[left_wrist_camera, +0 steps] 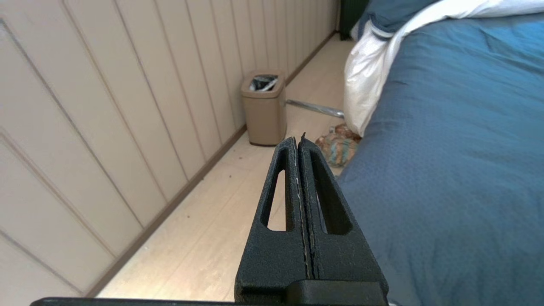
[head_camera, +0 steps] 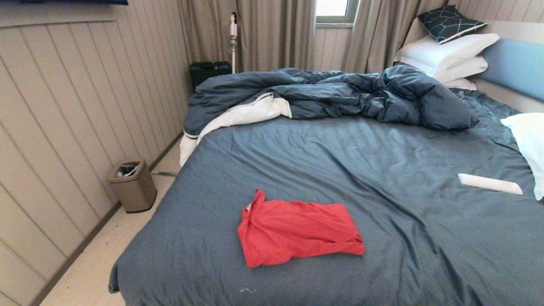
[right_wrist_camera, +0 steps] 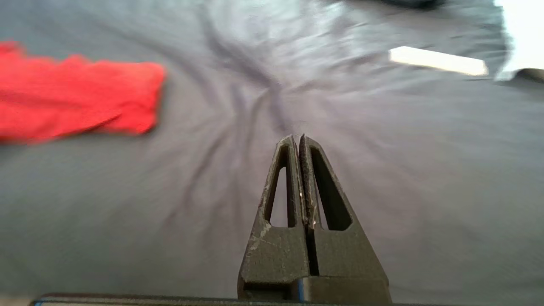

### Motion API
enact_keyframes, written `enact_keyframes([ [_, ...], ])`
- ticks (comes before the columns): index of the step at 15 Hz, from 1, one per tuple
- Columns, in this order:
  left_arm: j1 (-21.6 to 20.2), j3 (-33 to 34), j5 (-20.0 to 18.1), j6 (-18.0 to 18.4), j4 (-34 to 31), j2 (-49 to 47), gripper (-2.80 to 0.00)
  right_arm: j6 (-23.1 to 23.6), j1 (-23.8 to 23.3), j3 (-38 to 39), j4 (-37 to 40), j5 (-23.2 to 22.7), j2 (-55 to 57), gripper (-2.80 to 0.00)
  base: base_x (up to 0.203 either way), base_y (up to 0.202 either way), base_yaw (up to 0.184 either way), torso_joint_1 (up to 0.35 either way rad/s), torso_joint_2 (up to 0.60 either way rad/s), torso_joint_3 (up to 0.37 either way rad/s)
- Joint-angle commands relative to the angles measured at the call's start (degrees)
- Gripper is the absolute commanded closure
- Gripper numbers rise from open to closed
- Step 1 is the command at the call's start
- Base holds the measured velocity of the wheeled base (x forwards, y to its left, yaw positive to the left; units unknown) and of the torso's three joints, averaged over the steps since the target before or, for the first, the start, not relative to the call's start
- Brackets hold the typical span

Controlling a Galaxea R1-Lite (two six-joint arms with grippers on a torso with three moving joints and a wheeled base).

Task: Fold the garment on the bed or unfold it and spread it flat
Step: Unford the red T-shirt

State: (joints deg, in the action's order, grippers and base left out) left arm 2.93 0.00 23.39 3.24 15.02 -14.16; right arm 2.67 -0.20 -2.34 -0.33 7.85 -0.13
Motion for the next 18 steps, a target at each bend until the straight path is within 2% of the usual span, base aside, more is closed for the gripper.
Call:
enact_keyframes([
  [1,-1.9,-0.1,-3.2,1.1,-3.0,5.7,0.0,0.1,-0.1,0.0,0.4,-1.3,0.1,0.0,0.0,0.0,0.0,0.0,0.0,0.0],
  [2,-2.4,-0.8,-5.0,1.9,-7.8,9.3,0.0,0.0,0.0,0.0,0.4,-1.4,0.1,0.0,0.0,0.0,0.0,0.0,0.0,0.0],
  [3,-2.8,-2.3,-7.6,2.0,-15.9,12.7,0.0,-0.2,-0.1,0.0,0.4,-1.5,0.1,0.0,0.0,0.0,0.0,0.0,0.0,0.0],
  [4,-3.0,-2.9,-11.8,1.5,-19.6,14.1,0.0,-0.8,-0.1,0.0,0.5,-1.5,0.1,0.0,0.0,0.0,0.0,0.0,0.0,0.0],
  [6,-3.2,-2.3,-22.3,1.0,-19.5,14.2,0.0,-3.8,-0.1,0.1,0.4,-1.5,0.1,0.0,0.0,0.0,0.0,0.0,0.0,0.0],
  [7,-3.2,-0.7,-25.8,1.3,-18.5,14.2,0.0,-4.7,-0.1,0.1,0.4,-1.5,0.1,0.0,0.0,0.0,0.0,0.0,0.0,0.0],
  [8,-3.2,-0.1,-26.1,1.2,-15.8,14.2,0.0,-4.4,-0.1,0.1,0.3,-1.9,0.1,0.0,0.0,0.0,0.0,0.0,0.0,0.0],
  [9,-3.2,0.0,-25.6,0.9,-13.3,14.2,0.0,-3.3,-0.1,0.7,-0.5,-5.1,0.1,0.0,0.0,0.0,0.0,0.0,0.0,0.0],
  [11,-3.2,0.0,-24.6,0.7,-10.1,14.1,0.0,2.3,0.0,2.2,1.1,-8.3,0.1,0.0,0.0,0.0,0.0,0.0,0.0,0.0],
  [13,-3.2,0.0,-23.9,-1.1,-10.0,14.1,0.0,-1.4,0.0,2.3,1.0,-8.3,0.2,0.0,0.0,0.0,0.0,0.0,0.0,0.0],
  [18,-3.2,0.0,-23.6,-2.0,-9.7,14.1,0.0,-2.1,-0.1,2.3,0.9,-7.8,0.2,0.0,0.0,0.0,0.0,0.0,0.0,0.0],
])
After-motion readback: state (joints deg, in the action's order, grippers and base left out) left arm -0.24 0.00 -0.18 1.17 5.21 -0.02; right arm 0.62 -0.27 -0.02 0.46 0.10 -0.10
